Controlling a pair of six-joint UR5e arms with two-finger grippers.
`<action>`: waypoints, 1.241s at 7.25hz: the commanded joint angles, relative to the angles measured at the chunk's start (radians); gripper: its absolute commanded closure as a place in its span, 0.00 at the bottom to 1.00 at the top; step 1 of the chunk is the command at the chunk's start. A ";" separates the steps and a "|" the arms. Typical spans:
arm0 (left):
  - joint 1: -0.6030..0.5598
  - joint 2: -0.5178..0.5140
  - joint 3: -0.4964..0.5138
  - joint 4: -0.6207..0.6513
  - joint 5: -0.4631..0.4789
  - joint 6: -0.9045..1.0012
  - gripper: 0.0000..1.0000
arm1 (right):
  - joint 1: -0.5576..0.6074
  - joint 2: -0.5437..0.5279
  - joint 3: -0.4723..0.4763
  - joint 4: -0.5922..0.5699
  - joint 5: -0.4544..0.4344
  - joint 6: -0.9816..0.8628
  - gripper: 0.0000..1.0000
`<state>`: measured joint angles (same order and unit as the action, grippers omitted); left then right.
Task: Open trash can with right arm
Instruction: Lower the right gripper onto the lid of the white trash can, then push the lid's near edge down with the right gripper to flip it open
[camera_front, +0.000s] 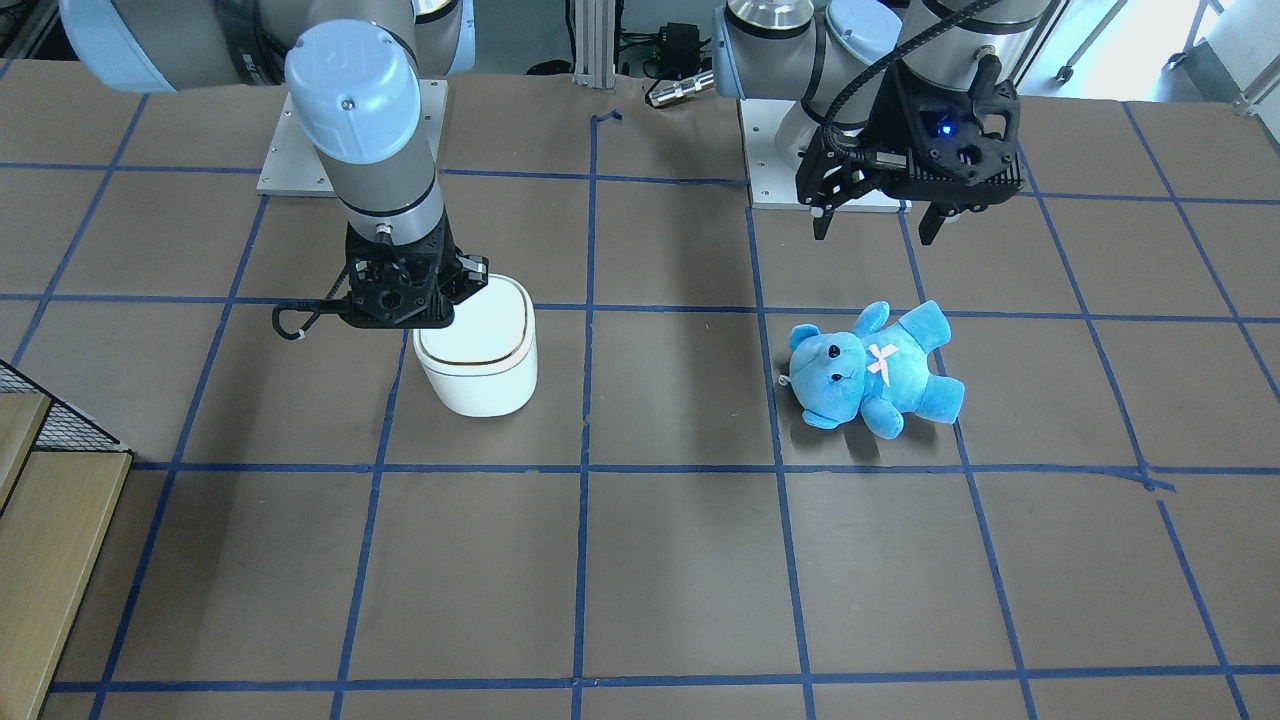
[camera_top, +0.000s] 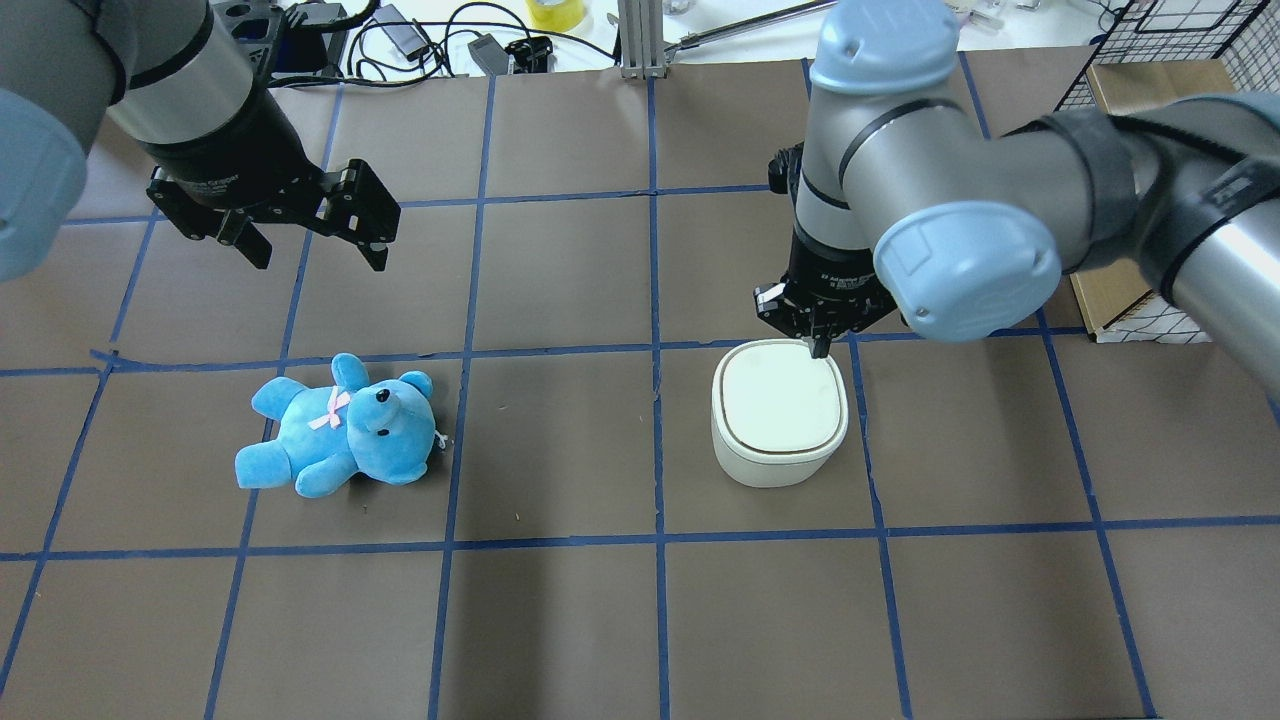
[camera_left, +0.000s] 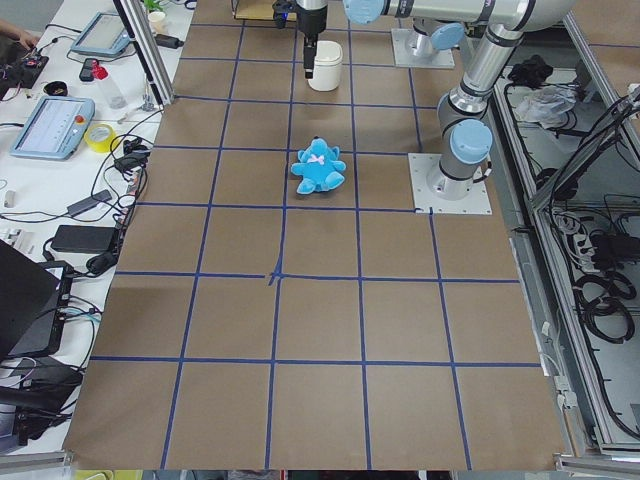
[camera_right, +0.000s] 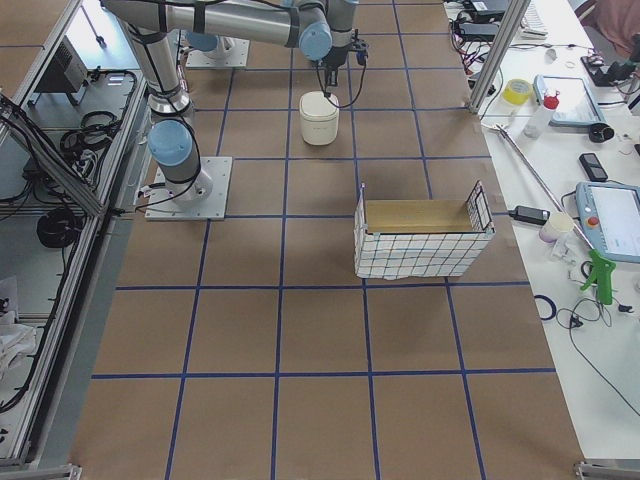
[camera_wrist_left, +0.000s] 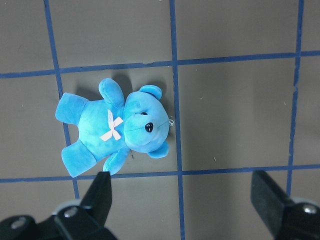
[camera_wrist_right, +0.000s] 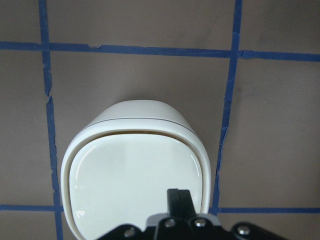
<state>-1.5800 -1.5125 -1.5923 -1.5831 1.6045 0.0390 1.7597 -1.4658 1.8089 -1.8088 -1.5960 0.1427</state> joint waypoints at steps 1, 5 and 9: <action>0.000 0.000 0.000 0.000 0.000 0.001 0.00 | 0.010 0.010 0.070 -0.073 -0.006 0.003 1.00; 0.000 0.000 0.000 0.000 0.000 -0.001 0.00 | 0.017 0.027 0.072 -0.067 -0.009 0.001 1.00; 0.000 0.000 0.000 0.000 0.000 0.001 0.00 | 0.009 -0.048 -0.162 0.190 -0.012 -0.012 0.00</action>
<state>-1.5800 -1.5125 -1.5923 -1.5831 1.6046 0.0398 1.7735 -1.4900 1.7792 -1.7727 -1.6034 0.1392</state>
